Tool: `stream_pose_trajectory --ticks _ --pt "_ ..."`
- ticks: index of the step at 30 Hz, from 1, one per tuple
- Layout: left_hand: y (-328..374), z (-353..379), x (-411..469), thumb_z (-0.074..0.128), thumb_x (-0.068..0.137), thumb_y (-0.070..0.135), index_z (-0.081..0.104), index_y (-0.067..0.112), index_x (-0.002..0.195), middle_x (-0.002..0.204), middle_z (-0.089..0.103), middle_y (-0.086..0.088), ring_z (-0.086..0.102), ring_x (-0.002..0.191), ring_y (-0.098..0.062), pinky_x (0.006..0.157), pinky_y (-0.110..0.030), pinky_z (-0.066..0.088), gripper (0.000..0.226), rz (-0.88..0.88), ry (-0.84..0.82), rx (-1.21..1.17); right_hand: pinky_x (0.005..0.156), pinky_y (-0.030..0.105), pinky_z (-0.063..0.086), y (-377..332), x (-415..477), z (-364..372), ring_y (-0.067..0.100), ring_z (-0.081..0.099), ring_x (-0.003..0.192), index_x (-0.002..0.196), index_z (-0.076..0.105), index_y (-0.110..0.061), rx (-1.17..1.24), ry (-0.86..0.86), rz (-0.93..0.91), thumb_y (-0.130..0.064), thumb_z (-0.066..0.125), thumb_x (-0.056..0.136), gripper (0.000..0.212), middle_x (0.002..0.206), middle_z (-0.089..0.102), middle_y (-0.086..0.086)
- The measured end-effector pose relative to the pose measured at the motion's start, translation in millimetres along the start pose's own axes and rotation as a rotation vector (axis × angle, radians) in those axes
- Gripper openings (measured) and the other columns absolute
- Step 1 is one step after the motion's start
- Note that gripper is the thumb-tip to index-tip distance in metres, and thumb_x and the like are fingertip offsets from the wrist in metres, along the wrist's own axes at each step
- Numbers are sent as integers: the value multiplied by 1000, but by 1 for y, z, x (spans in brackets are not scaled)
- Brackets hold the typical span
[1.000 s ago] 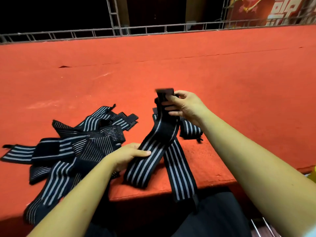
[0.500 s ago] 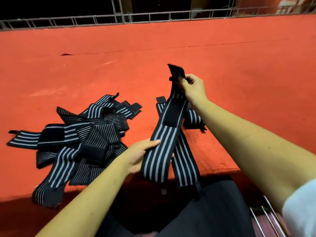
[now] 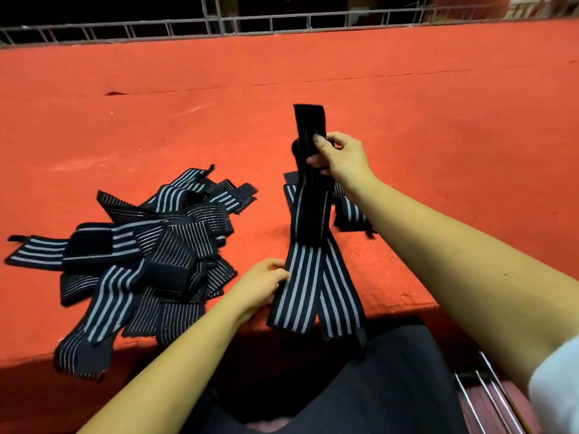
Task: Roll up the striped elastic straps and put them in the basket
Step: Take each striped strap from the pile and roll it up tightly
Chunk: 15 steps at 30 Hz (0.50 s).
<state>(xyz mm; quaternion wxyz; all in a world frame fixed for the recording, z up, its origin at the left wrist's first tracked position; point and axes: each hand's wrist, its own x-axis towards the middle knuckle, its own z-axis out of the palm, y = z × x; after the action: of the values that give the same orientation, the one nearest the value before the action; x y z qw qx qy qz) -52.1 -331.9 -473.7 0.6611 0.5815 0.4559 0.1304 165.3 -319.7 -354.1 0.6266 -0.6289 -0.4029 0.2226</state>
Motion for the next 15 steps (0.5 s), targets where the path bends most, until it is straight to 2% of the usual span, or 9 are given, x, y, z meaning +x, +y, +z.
stream_pose_trajectory --ticks 2,4,6,8,10,12,13,15 --pt "5 -7 5 60 96 20 50 12 133 108 64 -6 61 93 -20 95 -38 51 39 173 218 215 55 27 45 -7 -5 5 15 61 56 86 62 -21 -4 -100 61 -29 60 98 16 64 65 7" --pt "19 -16 5 61 97 24 53 15 128 118 60 -1 58 106 -14 102 -31 44 34 423 377 253 51 24 39 -15 -11 13 13 51 50 82 61 -19 -35 -242 128 -31 61 98 20 55 57 1" --pt "41 -23 0 55 99 35 57 17 128 128 61 2 55 117 -9 105 -26 40 34 562 388 145 51 23 37 -19 -17 22 13 44 49 78 57 -19 -22 -407 209 -31 59 98 23 51 47 -3" --pt "62 -25 -4 43 99 51 60 27 126 128 63 9 56 122 -7 103 -30 43 40 582 310 -41 51 24 34 -22 -24 30 13 40 47 77 52 -20 68 -531 325 -29 54 101 25 50 39 -4" --pt "74 -31 -4 37 100 54 61 37 124 127 63 11 57 121 -4 100 -29 43 38 614 313 -98 53 26 31 -25 -28 34 14 37 49 82 50 -22 176 -602 460 -28 48 101 20 50 34 -4" --pt "80 -37 -6 41 101 54 64 44 111 123 60 5 58 108 6 95 -18 42 28 652 371 -1 54 26 32 -25 -30 35 14 36 50 87 50 -24 235 -617 539 -29 47 100 14 52 32 -3" --pt "82 -39 -7 45 103 46 65 41 100 112 61 4 59 92 9 85 -11 43 21 665 373 11 53 26 33 -24 -31 35 14 36 50 88 49 -24 222 -623 546 -30 48 100 14 52 32 -3" --pt "83 -39 -8 51 103 27 58 23 80 77 54 2 50 60 -1 58 -11 40 24 694 318 -13 52 25 34 -21 -34 35 14 36 49 84 46 -23 150 -639 530 -33 51 100 19 54 32 -2"
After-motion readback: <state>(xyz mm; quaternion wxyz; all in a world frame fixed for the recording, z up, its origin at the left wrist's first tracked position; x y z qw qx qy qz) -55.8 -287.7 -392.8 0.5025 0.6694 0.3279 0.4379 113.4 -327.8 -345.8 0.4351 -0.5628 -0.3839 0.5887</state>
